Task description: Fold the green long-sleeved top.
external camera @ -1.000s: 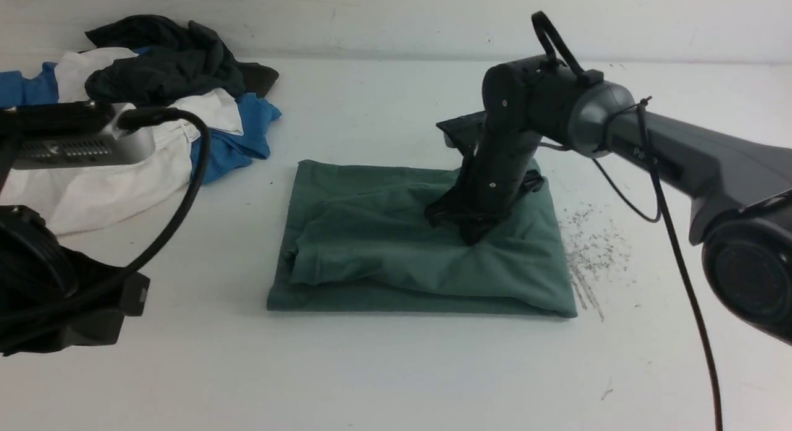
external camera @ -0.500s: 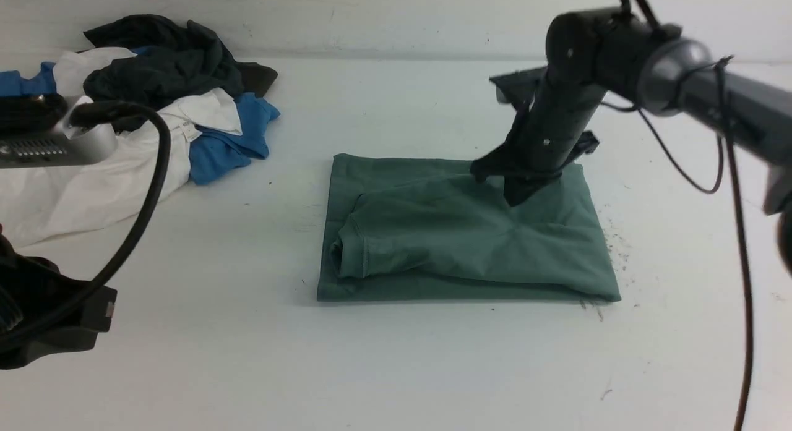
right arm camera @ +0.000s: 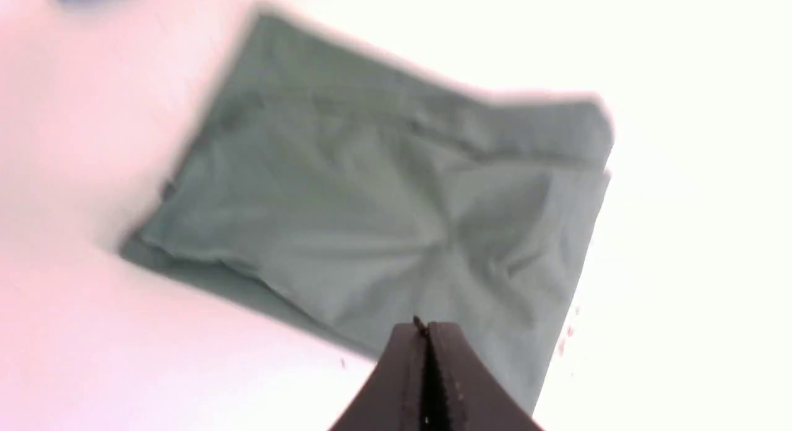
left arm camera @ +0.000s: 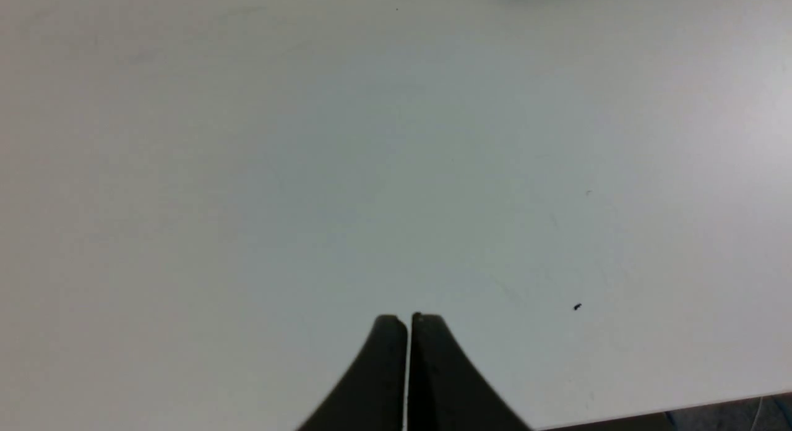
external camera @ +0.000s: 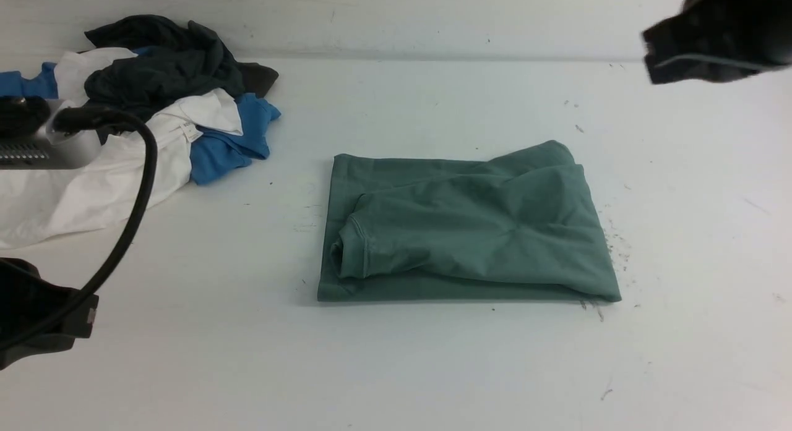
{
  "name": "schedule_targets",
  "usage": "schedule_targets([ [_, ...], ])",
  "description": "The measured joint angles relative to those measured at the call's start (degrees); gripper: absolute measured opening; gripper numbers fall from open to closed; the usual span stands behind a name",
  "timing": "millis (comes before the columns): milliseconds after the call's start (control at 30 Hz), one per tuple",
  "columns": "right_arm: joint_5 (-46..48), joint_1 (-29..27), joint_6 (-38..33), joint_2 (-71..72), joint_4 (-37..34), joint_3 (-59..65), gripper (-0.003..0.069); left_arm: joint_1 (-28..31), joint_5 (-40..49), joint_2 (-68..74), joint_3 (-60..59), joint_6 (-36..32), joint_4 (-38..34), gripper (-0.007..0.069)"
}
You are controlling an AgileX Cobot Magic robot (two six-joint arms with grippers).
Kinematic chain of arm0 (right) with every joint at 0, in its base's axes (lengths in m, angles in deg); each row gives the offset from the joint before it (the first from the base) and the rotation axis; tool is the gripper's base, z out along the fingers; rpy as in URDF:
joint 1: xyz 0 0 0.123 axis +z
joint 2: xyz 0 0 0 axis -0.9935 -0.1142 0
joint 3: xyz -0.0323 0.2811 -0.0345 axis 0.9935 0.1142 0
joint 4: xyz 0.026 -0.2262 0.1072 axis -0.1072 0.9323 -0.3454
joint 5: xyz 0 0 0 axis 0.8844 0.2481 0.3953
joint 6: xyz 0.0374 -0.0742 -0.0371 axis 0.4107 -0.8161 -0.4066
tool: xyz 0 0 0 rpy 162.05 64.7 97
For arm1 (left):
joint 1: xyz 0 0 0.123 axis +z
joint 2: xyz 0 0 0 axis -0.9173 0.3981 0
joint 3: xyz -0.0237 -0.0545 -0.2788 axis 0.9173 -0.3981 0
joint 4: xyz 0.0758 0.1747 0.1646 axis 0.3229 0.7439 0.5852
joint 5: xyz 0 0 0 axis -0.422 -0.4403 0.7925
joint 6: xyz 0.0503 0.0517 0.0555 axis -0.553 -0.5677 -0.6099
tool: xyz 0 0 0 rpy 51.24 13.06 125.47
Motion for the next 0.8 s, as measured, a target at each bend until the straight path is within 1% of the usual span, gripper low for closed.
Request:
schedule_targets([
  [67, -6.3, -0.1, 0.1, 8.6, 0.0, 7.4, -0.0014, 0.0, 0.0, 0.0, 0.0, -0.1, 0.0, -0.0004],
  [133, -15.1, -0.2, 1.0, 19.4, 0.0, 18.1, -0.0014, 0.0, 0.0, 0.0, 0.0, -0.2, 0.0, -0.0004],
  [200, -23.1, -0.2, 2.3, 29.1, 0.0, 26.3, -0.0014, 0.0, 0.0, 0.0, 0.0, -0.2, 0.0, -0.0004],
  [233, -23.1, -0.2, 2.5, 29.1, 0.0, 27.2, -0.0014, 0.0, -0.1, 0.0, 0.0, -0.2, 0.0, -0.0004],
  [267, -28.9, -0.2, 4.0, 37.8, 0.0, 34.1, -0.0014, 0.0, -0.9, 0.0, 0.0, -0.2, 0.0, -0.0004],
  [300, -29.5, -0.2, 4.4, 38.8, 0.0, 35.7, -0.0014, 0.0, -0.9, 0.0, 0.0, -0.2, 0.0, -0.0004],
  [367, -35.2, -0.2, 5.4, 51.9, 0.0, 46.2, -0.0014, 0.0, -3.6, 0.0, 0.0, -0.2, 0.0, -0.0004],
  [400, -35.5, -0.2, 5.5, 52.7, 0.0, 46.8, -0.0014, 0.0, -3.6, 0.0, 0.0, -0.2, 0.0, -0.0004],
  [467, -37.4, -0.2, 6.3, 61.4, 0.0, 53.6, -0.0014, 0.0, -5.3, 0.0, 0.0, -0.6, 0.0, -0.0004],
  [533, -37.8, -0.2, 6.9, 64.6, 0.0, 55.6, -0.0014, 0.0, -6.0, 0.0, 0.0, -1.3, 0.0, -0.0004],
  [600, -38.9, -0.2, 8.1, 71.2, 0.0, 59.3, -0.0014, 0.0, -6.6, 0.0, 0.0, -2.2, 0.0, -0.0004],
  [700, -38.9, -0.3, 8.5, 72.2, 0.0, 61.3, -0.0014, 0.0, -7.8, -0.3, -0.1, -2.9, -0.1, -0.0004],
  [800, -38.0, -0.4, 8.8, 72.2, 0.0, 62.1, -0.0014, 0.0, -10.4, -3.4, -2.7, -5.0, -0.2, -0.0004],
])
